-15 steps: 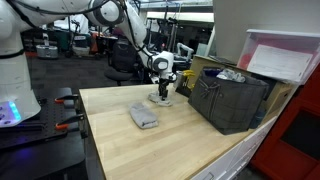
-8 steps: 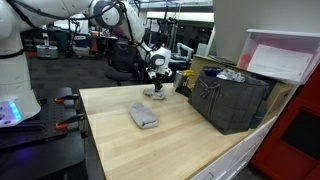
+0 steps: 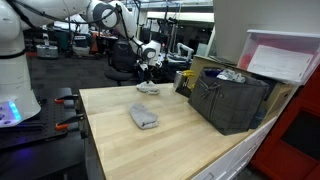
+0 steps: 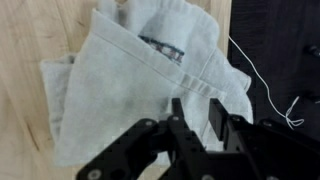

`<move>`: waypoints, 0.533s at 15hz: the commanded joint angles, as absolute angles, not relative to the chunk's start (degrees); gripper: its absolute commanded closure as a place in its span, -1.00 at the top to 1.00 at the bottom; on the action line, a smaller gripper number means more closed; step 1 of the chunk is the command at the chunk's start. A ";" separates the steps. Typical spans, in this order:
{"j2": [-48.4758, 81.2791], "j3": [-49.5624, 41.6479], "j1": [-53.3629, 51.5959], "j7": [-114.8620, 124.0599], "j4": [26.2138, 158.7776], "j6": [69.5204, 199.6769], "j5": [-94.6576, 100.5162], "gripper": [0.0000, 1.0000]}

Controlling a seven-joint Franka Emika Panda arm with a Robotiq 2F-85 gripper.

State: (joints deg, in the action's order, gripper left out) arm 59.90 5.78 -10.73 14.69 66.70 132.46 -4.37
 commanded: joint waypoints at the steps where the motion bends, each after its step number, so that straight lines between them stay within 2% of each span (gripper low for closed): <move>1: 53.22 2.14 -13.98 15.02 72.20 132.92 -0.76 0.31; 5: 43.27 -1.54 -15.30 16.48 81.64 134.26 3.24 0.91; 6: 41.26 -1.67 -14.76 16.26 83.67 134.17 3.21 0.98; 8: 37.62 -1.62 -12.65 15.37 88.08 133.96 1.95 1.00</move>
State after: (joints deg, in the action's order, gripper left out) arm 45.92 -1.52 -14.91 15.21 77.24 132.85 2.01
